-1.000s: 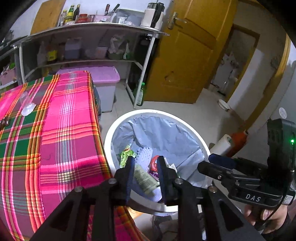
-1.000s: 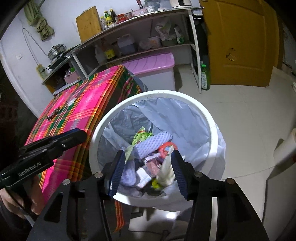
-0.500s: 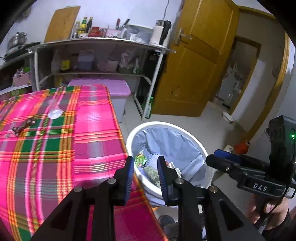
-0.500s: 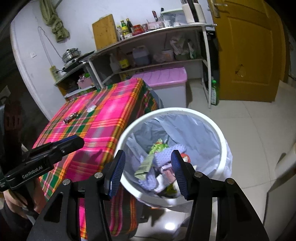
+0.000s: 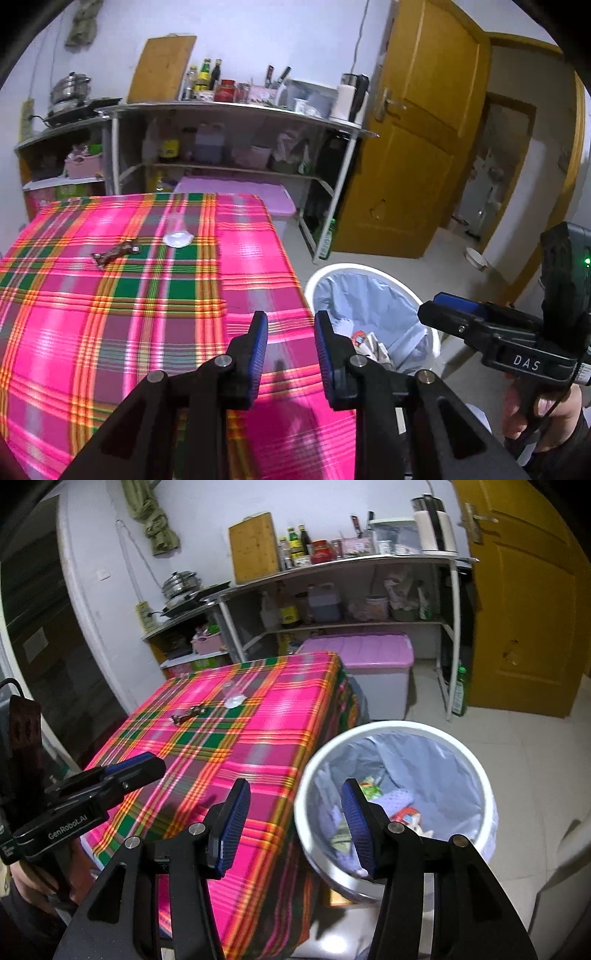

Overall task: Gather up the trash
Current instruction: 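Move both open tools back over the table toward the wrapper and cup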

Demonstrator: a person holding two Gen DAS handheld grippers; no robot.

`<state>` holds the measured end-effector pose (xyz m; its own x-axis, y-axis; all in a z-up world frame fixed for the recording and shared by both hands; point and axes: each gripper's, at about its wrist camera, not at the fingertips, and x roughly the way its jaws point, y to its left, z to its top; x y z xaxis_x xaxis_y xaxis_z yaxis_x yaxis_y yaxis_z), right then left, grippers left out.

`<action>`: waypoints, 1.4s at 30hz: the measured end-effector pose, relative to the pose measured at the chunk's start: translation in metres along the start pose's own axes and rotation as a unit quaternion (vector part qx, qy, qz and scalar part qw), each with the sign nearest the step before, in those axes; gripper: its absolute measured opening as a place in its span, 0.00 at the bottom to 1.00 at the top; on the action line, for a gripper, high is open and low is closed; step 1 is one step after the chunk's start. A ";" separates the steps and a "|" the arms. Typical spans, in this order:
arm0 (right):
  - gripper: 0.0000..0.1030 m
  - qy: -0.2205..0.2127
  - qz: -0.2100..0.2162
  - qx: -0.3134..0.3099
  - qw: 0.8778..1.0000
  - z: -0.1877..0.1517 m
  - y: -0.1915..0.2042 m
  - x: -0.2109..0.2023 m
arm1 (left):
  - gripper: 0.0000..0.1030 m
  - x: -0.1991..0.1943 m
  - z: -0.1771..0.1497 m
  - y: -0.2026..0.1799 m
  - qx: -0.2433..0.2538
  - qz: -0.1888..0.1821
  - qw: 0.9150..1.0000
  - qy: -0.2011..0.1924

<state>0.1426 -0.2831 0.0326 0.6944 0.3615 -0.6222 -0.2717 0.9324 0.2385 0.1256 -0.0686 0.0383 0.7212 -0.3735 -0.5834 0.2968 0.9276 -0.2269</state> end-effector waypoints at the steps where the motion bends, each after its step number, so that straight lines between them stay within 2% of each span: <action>1: 0.51 0.001 0.002 -0.003 1.000 0.000 0.003 0.001 | 0.25 -0.003 0.000 0.004 -0.003 0.003 1.000 -0.002; 17: 0.51 0.017 0.030 -0.052 0.998 0.025 0.044 0.041 | 0.25 -0.012 0.000 0.068 -0.039 0.061 0.997 -0.005; 24: 0.51 0.030 0.040 -0.071 0.996 0.045 0.058 0.068 | 0.25 -0.005 0.014 0.104 -0.042 0.092 0.995 -0.001; 33: 0.51 0.044 0.041 -0.099 0.993 0.073 0.074 0.109 | 0.25 0.019 0.040 0.156 -0.040 0.122 0.992 0.009; 42: 0.51 0.060 0.039 -0.111 0.991 0.093 0.092 0.158 | 0.25 0.066 0.064 0.197 -0.024 0.126 0.991 0.027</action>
<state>0.2895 -0.1399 0.0254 0.5844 0.4169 -0.6962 -0.4704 0.8731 0.1280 0.2718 0.0885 0.0047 0.7343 -0.1294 -0.6664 0.0798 0.9913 -0.1045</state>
